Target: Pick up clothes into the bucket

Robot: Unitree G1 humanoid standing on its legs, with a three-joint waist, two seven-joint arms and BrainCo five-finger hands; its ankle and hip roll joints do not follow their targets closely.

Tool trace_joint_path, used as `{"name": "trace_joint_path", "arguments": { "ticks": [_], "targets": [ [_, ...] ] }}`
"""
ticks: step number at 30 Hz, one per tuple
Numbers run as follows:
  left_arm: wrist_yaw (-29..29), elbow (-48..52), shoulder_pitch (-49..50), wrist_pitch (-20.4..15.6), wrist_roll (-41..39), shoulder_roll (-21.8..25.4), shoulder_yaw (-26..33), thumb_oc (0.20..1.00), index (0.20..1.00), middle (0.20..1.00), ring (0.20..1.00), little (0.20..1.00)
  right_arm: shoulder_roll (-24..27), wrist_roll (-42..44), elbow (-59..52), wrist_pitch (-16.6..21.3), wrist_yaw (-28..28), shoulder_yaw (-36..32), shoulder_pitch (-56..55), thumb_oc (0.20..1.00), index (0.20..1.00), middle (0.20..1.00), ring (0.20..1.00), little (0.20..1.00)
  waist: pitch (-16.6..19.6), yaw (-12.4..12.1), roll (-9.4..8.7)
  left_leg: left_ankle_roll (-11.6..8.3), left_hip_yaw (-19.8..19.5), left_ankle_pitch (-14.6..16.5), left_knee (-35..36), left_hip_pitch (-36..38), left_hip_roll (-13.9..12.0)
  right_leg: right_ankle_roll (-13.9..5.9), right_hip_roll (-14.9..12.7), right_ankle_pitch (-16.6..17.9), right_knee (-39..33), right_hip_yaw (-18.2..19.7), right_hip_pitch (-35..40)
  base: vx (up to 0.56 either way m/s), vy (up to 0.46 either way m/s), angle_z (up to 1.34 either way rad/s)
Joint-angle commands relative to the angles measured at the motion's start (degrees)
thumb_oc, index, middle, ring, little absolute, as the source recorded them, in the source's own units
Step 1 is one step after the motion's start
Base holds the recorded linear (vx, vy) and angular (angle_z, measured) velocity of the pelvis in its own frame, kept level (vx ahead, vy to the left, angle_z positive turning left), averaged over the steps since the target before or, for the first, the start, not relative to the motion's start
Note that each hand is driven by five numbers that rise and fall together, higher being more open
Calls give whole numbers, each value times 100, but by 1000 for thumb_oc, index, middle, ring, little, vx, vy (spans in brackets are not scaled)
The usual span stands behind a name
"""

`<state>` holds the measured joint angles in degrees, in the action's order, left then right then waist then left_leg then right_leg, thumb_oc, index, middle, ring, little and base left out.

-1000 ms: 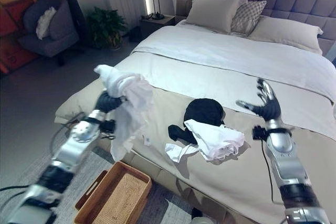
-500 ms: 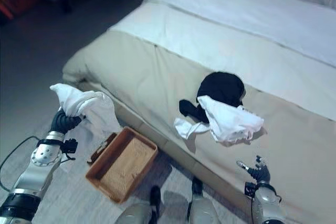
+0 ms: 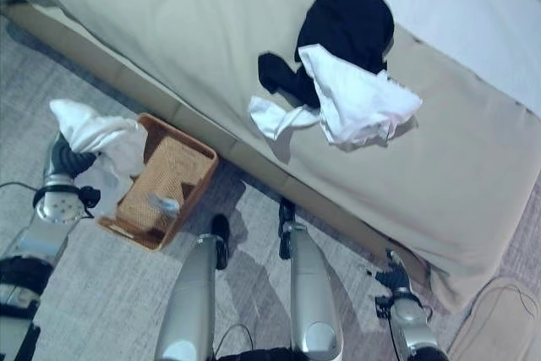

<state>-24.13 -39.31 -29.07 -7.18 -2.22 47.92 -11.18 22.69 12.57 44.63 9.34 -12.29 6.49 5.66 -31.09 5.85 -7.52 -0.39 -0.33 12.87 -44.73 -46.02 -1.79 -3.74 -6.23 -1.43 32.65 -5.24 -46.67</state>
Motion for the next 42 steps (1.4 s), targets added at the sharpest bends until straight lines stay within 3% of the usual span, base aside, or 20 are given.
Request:
{"name": "trace_joint_path", "arguments": {
  "ticks": [1, 5, 13, 14, 15, 16, 25, 29, 32, 37, 40, 41, 42],
  "targets": [
    [-428, 220, -147, -195, 169, 324, 48, 200, 200, 200, 200, 200, 293, 335, -347, 346, -313, 197, -140, 1000, 1000, 1000, 1000, 1000, 130, -1, -34, -111, -172, -230, 168, -339, 82, -241, -247, -230, 158, 206, 68, -92, -5, -6],
    [-495, -184, -645, -139, 203, 502, -270, 200, 200, 200, 200, 200, 383, 546, -715, 490, -431, 344, 64, 1000, 1000, 1000, 1000, 1000, 130, 85, -118, -105, -215, -172, -228, -1150, 53, -218, -238, -282, 508, 246, -725, -47, 3, 3],
    [-579, -273, -1076, -58, 161, 595, -546, 200, 200, 200, 200, 200, 448, 734, -913, 633, -590, 388, 138, 1000, 1000, 1000, 1000, 1000, 130, 129, -67, -78, -277, -97, -581, -2054, 96, -212, -315, -383, 897, 244, -1637, 2, 8, 7],
    [-571, -291, -1096, -54, 135, 586, -552, 416, 416, 416, 416, 416, 437, 740, -897, 629, -590, 404, 130, 1000, 1000, 1000, 1000, 1000, 130, 133, -60, -79, -281, -96, -591, -2098, 101, -210, -323, -383, 909, 251, -1677, 7, 2, -13],
    [-570, -293, -1101, -55, 135, 586, -554, 536, 536, 536, 536, 536, 436, 740, -896, 630, -590, 403, 132, 1000, 1000, 1000, 1000, 1000, 130, 133, -59, -79, -282, -96, -594, -2101, 101, -210, -324, -383, 912, 251, -1680, 6, -4, -5],
    [-551, -388, -1092, -37, 51, 501, -517, 1000, 1000, 1000, 1000, 1000, 409, 718, -841, 619, -603, 435, 133, 1000, 1000, 1000, 1000, 1000, 130, 134, -47, -72, -283, -89, -584, -2137, 114, -205, -328, -376, 894, 243, -1737, 0, 0, 0],
    [-406, -1039, -1184, 306, -493, 22, -319, 1000, 1000, 1000, 1000, 1000, 341, 703, -684, 447, -612, 506, 365, 1000, 1000, 1000, 1000, 1000, 130, 132, -3, -56, -269, -123, -427, -2087, 145, -185, -335, -352, 761, 248, -1740, 1, 0, 0],
    [-427, -1329, -1041, 401, -724, -63, 70, 1000, 1000, 1000, 1000, 1000, 458, 466, -1299, 511, -794, 340, 444, 1000, 1000, 1000, 1000, 1000, 130, 158, 16, -74, -233, -178, -161, -1936, 153, -193, -318, -275, 470, 265, -1610, 0, 3, 1],
    [-605, -978, -626, 423, -768, -156, 451, 1000, 1000, 1000, 1000, 1000, 480, 323, -1926, 647, -1002, 56, 385, 1000, 1000, 1000, 1000, 1000, 130, 131, 79, -97, -228, -274, 145, -1722, 175, -220, -340, -225, 237, 251, -1421, 0, 0, 0],
    [-953, -110, 463, 204, -834, -742, 1200, 1000, 1000, 1000, 1000, 1000, 809, -798, -3082, 678, -1625, -375, 363, 1000, 1000, 1000, 1000, 1000, 130, 6, 258, -155, -189, -527, 845, -1155, 258, -261, -395, -162, -123, 221, -983, 7, -5, 3],
    [-1052, 174, 783, 63, -693, -1007, 1208, 1000, 1000, 1000, 1000, 1000, 1001, -1232, -3258, 658, -1871, -501, 484, 1000, 1000, 1000, 1000, 1000, 130, -53, 340, -172, -186, -600, 1095, -868, 288, -270, -428, -177, -203, 209, -774, 26, -36, 9],
    [-974, 276, 951, -315, -868, -1326, 1167, 1000, 1000, 1000, 1000, 1000, 1128, -1396, -3359, 657, -2138, -652, 692, 1000, 1000, 1000, 1000, 1000, 130, -126, 422, -191, -208, -701, 1357, -556, 353, -269, -463, -219, -242, 189, -513, 14, -29, 13],
    [-974, 275, 953, -317, -869, -1328, 1167, 1000, 1000, 1000, 1000, 1000, 1129, -1396, -3361, 655, -2139, -652, 688, 1000, 1000, 1000, 1000, 1000, 130, -123, 424, -191, -211, -705, 1364, -549, 355, -269, -465, -219, -247, 186, -506, 43, -58, 18]
  ]
}}
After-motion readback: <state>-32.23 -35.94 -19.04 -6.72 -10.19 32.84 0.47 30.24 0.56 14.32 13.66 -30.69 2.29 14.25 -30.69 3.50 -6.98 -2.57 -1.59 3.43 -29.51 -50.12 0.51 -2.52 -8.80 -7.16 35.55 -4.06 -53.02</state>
